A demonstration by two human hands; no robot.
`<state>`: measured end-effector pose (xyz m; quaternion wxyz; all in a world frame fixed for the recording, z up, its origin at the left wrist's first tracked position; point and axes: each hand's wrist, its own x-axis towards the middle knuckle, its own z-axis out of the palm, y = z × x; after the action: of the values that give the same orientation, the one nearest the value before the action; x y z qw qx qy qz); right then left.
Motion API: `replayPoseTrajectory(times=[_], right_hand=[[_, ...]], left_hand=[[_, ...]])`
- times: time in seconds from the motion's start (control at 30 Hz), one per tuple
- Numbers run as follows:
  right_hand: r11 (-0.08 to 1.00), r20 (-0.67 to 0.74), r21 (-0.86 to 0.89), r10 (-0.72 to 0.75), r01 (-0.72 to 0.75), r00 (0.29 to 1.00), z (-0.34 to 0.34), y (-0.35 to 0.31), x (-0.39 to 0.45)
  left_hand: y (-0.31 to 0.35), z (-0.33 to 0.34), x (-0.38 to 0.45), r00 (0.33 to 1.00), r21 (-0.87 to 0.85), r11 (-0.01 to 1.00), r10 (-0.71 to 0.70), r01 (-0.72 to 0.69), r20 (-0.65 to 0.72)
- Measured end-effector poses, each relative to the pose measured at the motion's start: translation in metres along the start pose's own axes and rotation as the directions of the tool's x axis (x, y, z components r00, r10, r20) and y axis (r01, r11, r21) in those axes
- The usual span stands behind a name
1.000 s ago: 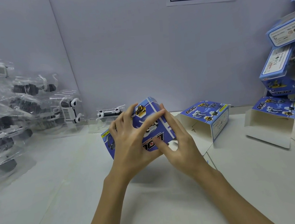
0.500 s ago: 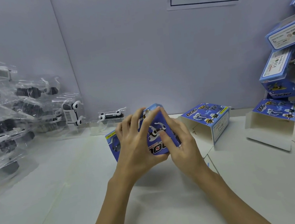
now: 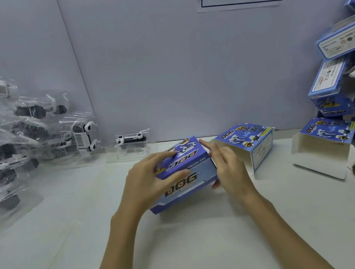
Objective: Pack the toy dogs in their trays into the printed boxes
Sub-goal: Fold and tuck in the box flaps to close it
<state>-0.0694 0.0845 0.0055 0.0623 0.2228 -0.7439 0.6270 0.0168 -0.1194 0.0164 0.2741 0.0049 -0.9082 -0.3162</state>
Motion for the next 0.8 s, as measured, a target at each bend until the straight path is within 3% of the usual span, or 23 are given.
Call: replayPoseTrajectory(times=[0.1,0.17,0.23,0.3,0.37,0.43,0.5,0.57,0.6,0.67,0.73,0.8], right_hand=[[0.985,0.138,-0.126,-0.097,0.114,0.986,-0.009,-0.001,0.001],[0.947,0.29,-0.23,-0.154,0.225,0.944,-0.02,0.001,0.001],[0.888,0.424,-0.362,-0.113,0.283,0.898,-0.026,0.002,0.001],[0.854,0.47,-0.417,-0.09,0.311,0.878,-0.023,0.001,-0.001],[0.834,0.432,-0.406,-0.186,0.374,0.883,-0.018,0.002,-0.002],[0.889,0.367,-0.301,-0.227,0.346,0.902,-0.016,0.002,-0.001],[0.975,0.258,-0.094,-0.171,0.201,0.951,-0.015,0.0,-0.001],[0.995,0.116,0.079,-0.072,0.063,0.991,-0.014,-0.002,0.002],[0.989,0.07,0.149,-0.01,0.0,0.998,-0.014,-0.002,0.003],[0.966,0.012,0.239,0.101,-0.101,0.995,-0.011,-0.002,0.002],[0.934,-0.037,0.29,0.228,-0.208,0.973,-0.01,0.0,0.003],[0.893,-0.093,0.344,0.339,-0.289,0.936,-0.011,0.005,0.008]], left_hand=[[-0.006,-0.003,-0.001,0.991,-0.173,0.98,-0.108,0.094,-0.074],[-0.009,-0.005,-0.002,0.99,-0.194,0.975,-0.121,0.105,-0.073],[-0.012,-0.008,-0.003,0.995,-0.197,0.977,-0.094,0.087,-0.026],[-0.013,-0.009,-0.002,0.997,-0.21,0.975,-0.074,0.071,-0.007],[-0.014,-0.01,-0.002,0.993,-0.167,0.986,-0.046,0.028,-0.104],[-0.017,-0.01,0.002,0.949,-0.099,0.995,-0.029,-0.002,-0.313],[-0.018,-0.013,0.006,0.907,-0.347,0.938,-0.161,0.017,-0.39],[-0.017,-0.014,0.009,0.933,-0.669,0.734,-0.311,0.114,-0.183],[-0.017,-0.012,0.01,0.943,-0.714,0.671,-0.33,0.2,-0.047],[-0.014,-0.002,0.006,0.942,-0.674,0.665,-0.297,0.321,0.155],[-0.009,0.013,0.004,0.933,-0.662,0.663,-0.31,0.35,0.183],[-0.004,0.028,0.004,0.907,-0.714,0.6,-0.404,0.36,0.118]])
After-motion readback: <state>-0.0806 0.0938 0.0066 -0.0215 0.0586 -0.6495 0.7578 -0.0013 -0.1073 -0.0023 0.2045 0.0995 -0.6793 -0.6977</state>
